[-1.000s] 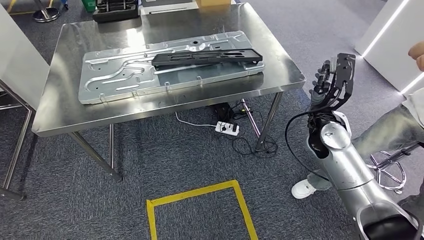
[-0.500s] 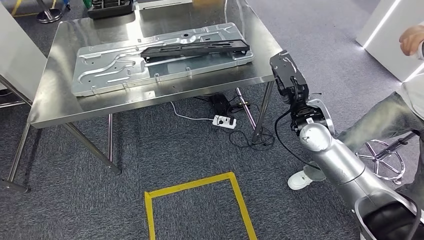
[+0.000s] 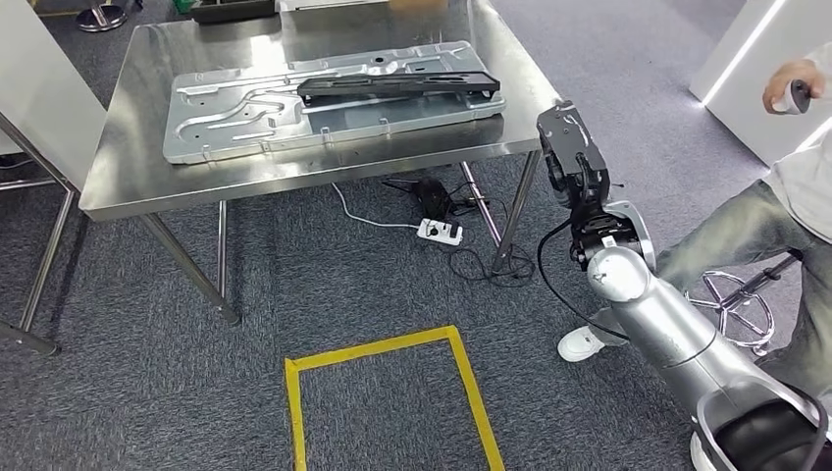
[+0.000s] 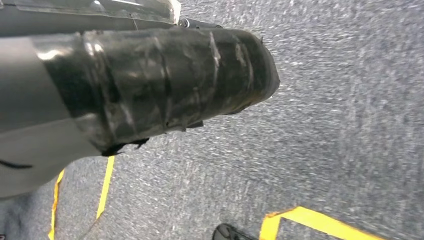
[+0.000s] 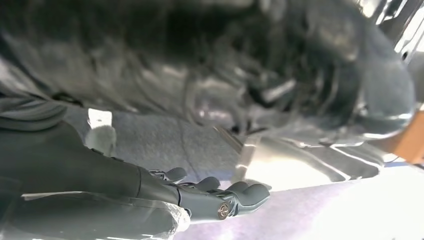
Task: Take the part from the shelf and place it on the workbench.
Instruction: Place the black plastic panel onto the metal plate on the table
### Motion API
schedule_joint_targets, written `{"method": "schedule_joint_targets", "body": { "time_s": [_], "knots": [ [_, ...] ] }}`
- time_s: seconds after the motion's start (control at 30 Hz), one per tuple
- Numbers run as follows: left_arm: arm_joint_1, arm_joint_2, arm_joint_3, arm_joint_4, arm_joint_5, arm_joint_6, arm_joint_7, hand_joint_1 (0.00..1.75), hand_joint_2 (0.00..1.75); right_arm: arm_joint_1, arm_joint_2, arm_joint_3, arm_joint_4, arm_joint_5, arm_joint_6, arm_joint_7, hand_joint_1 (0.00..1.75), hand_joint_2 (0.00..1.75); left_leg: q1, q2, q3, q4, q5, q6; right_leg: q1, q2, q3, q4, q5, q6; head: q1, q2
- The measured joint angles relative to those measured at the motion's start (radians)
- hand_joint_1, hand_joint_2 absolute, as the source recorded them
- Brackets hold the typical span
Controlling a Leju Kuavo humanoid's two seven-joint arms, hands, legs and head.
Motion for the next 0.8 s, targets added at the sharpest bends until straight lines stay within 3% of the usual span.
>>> {"method": "schedule_joint_targets", "body": {
  "time_s": [0.07, 0.1, 0.23, 0.27, 0.33, 0.4, 0.43, 0.47, 0.5, 0.57, 0.63, 0.73, 0.8],
  "knots": [
    [0.0, -0.001, 0.0, 0.0, 0.0, 0.0, 0.0, 0.0, 0.0, 0.002, 0.0, 0.0, 0.0, -0.007, -0.023, -0.009, 0.0, 0.0, -0.001, 0.0, -0.019, 0.016, 0.004, -0.007, 0.001, 0.0, 0.082, -0.124, 0.027, -0.003, 0.0, 0.0],
    [0.0, -0.002, 0.0, 0.0, 0.0, 0.001, -0.001, 0.0, 0.0, 0.004, 0.0, 0.0, -0.001, -0.01, -0.029, -0.011, 0.0, 0.0, -0.002, 0.0, -0.026, 0.022, 0.007, -0.012, 0.003, 0.001, 0.106, -0.163, 0.033, -0.008, 0.0, 0.0],
    [0.001, -0.002, 0.0, 0.0, 0.0, 0.001, -0.002, 0.0, 0.0, 0.011, 0.0, 0.0, -0.001, -0.015, -0.037, -0.013, 0.0, 0.0, -0.004, -0.002, -0.042, 0.03, 0.015, -0.036, 0.004, 0.003, 0.098, -0.184, 0.049, -0.036, -0.002, 0.0],
    [0.001, -0.002, 0.0, 0.0, 0.0, 0.001, -0.002, 0.0, 0.0, 0.012, 0.0, 0.0, -0.001, -0.015, -0.037, -0.013, 0.0, 0.0, -0.003, -0.003, -0.052, 0.046, -0.003, -0.043, 0.003, 0.002, 0.092, -0.186, 0.055, -0.044, -0.003, 0.0],
    [0.001, -0.002, 0.0, 0.0, 0.0, 0.001, -0.002, 0.0, 0.0, 0.013, 0.0, 0.0, -0.001, -0.016, -0.038, -0.014, 0.0, 0.0, 0.002, -0.004, -0.088, 0.134, -0.075, -0.054, 0.002, 0.001, 0.077, -0.187, 0.069, -0.056, -0.005, 0.0],
    [0.001, -0.002, 0.0, 0.0, 0.0, 0.001, -0.002, 0.0, 0.0, 0.015, 0.0, 0.0, -0.001, -0.016, -0.038, -0.014, 0.0, 0.0, 0.004, -0.003, -0.125, 0.254, -0.144, -0.061, 0.004, 0.001, 0.059, -0.187, 0.082, -0.06, -0.006, 0.0],
    [0.001, -0.002, 0.0, 0.0, 0.001, 0.001, -0.002, 0.0, 0.0, 0.016, 0.0, 0.0, -0.001, -0.016, -0.038, -0.014, 0.0, 0.0, 0.004, -0.003, -0.128, 0.284, -0.154, -0.061, 0.005, 0.001, 0.05, -0.186, 0.089, -0.06, -0.006, 0.0],
    [0.001, -0.003, 0.0, 0.0, 0.001, 0.001, -0.002, 0.0, 0.0, 0.017, 0.0, 0.0, -0.001, -0.016, -0.038, -0.014, 0.0, 0.0, 0.004, -0.003, -0.113, 0.281, -0.145, -0.06, 0.006, 0.001, 0.041, -0.186, 0.095, -0.059, -0.006, 0.0],
    [0.001, -0.003, 0.0, 0.0, 0.001, 0.001, -0.002, 0.0, 0.0, 0.018, 0.0, 0.0, -0.001, -0.016, -0.038, -0.014, 0.0, 0.0, 0.004, -0.004, -0.079, 0.239, -0.123, -0.056, 0.008, 0.001, 0.033, -0.185, 0.101, -0.059, -0.006, 0.0],
    [-0.001, -0.002, 0.0, 0.0, 0.002, 0.001, -0.002, 0.0, 0.0, 0.018, 0.0, 0.0, -0.001, -0.016, -0.038, -0.014, 0.0, 0.0, -0.001, -0.005, 0.016, 0.1, -0.087, -0.04, 0.011, 0.001, 0.023, -0.185, 0.112, -0.055, -0.005, 0.0],
    [-0.002, 0.001, 0.0, 0.0, 0.002, 0.001, -0.002, 0.0, 0.0, 0.018, 0.001, 0.0, -0.001, -0.016, -0.039, -0.014, 0.0, 0.0, -0.009, -0.006, 0.069, 0.012, -0.074, -0.027, 0.009, 0.0, 0.02, -0.189, 0.123, -0.046, -0.005, 0.0],
    [-0.004, 0.002, 0.0, 0.0, 0.001, 0.001, -0.002, 0.0, 0.0, 0.02, 0.001, 0.0, -0.001, -0.015, -0.052, -0.028, 0.0, 0.0, -0.012, -0.004, 0.069, -0.016, -0.054, -0.014, 0.006, 0.0, 0.02, -0.199, 0.137, -0.026, -0.008, 0.0],
    [-0.003, 0.001, 0.0, 0.0, 0.001, 0.0, -0.003, 0.0, 0.0, 0.022, 0.001, -0.002, 0.0, -0.015, -0.071, -0.046, 0.0, 0.0, -0.007, 0.0, 0.065, -0.034, -0.032, 0.001, 0.006, 0.001, 0.006, -0.166, 0.096, -0.018, -0.005, 0.0]
  ]
}}
